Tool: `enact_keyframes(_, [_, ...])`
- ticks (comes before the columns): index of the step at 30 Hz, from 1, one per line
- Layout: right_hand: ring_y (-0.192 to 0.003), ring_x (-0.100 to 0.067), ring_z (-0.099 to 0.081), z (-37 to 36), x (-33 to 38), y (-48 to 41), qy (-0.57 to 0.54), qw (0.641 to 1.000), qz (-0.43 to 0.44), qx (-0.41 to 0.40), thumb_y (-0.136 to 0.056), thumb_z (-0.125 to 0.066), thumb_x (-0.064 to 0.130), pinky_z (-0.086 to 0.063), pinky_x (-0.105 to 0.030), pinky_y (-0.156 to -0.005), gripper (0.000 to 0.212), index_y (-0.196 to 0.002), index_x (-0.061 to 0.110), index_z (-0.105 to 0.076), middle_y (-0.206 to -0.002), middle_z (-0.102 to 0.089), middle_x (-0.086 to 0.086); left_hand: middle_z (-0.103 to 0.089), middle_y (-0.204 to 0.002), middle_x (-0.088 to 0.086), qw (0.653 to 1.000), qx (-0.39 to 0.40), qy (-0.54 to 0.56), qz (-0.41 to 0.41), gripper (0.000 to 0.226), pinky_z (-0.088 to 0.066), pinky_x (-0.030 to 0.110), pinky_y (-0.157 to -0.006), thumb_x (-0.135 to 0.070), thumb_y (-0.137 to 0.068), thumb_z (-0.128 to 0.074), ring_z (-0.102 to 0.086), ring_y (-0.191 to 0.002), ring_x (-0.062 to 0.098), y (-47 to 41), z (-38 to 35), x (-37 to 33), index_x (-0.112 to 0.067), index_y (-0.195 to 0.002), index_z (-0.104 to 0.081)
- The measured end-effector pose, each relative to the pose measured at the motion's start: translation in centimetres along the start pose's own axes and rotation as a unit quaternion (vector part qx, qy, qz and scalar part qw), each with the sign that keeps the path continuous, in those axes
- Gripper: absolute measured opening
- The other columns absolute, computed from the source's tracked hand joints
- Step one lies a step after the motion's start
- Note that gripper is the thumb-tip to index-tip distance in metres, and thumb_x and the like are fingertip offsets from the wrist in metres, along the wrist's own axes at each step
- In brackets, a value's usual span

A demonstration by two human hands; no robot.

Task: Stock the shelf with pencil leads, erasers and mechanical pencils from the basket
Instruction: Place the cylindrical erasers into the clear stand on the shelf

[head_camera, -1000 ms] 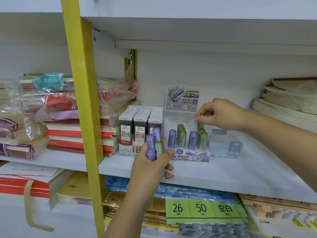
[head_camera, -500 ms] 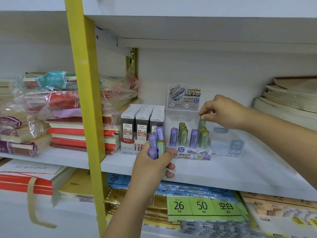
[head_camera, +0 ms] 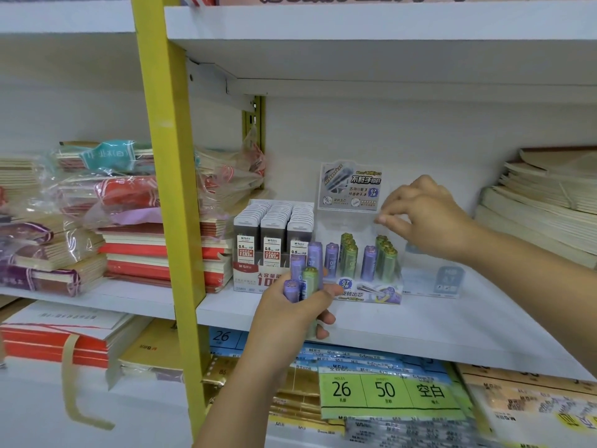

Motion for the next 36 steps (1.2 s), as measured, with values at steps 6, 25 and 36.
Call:
enact_keyframes(6, [-0.091, 0.009, -0.063, -0.2, 7.0, 3.9, -0.455, 0.885, -0.037, 0.095, -0.088, -0.064, 0.035, -0.046, -0.003, -0.076, 0.027, -0.115, 0.04, -0.064, -0.095, -0.072, 0.019, -0.078, -0.087, -0.002, 0.997, 0.071, -0.019, -0.016, 0.014, -0.048, 0.022, -0.053, -0.009, -0.088, -0.066, -0.056, -0.055, 0.01, 0.5, -0.8, -0.3, -0.019, -0.094, -0.075])
enact_keyframes(25, [-0.061, 0.005, -0.055, 4.3, 1.9, 1.3, -0.363, 0.919, -0.096, -0.119, -0.084, -0.071, 0.024, -0.039, -0.003, -0.059, 0.013, -0.088, 0.034, -0.063, -0.075, -0.068, 0.014, -0.067, -0.065, -0.012, 0.995, -0.027, -0.045, -0.084, 0.021, -0.052, 0.018, -0.051, -0.028, -0.082, -0.078, -0.059, -0.051, 0.007, -0.2, 0.5, -0.7, -0.022, -0.094, -0.061])
enact_keyframes(36, [-0.078, 0.02, -0.044, -0.9, 1.2, -0.1, -0.174, 0.983, -0.018, 0.06, -0.084, -0.071, 0.028, -0.034, -0.008, -0.064, 0.019, -0.083, 0.039, -0.055, -0.085, -0.059, 0.016, -0.069, -0.071, -0.011, 0.999, 0.002, -0.011, -0.034, 0.015, -0.059, 0.031, -0.057, -0.036, -0.089, -0.067, -0.066, -0.063, 0.008, -0.4, 0.4, 0.1, -0.025, -0.097, -0.061])
Point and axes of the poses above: each hand's wrist, its own y-axis away from the middle knuckle, its own z-axis out of the back of the hand, x = y × z, the point moved 6 cm from there along -y, towards the middle knuckle
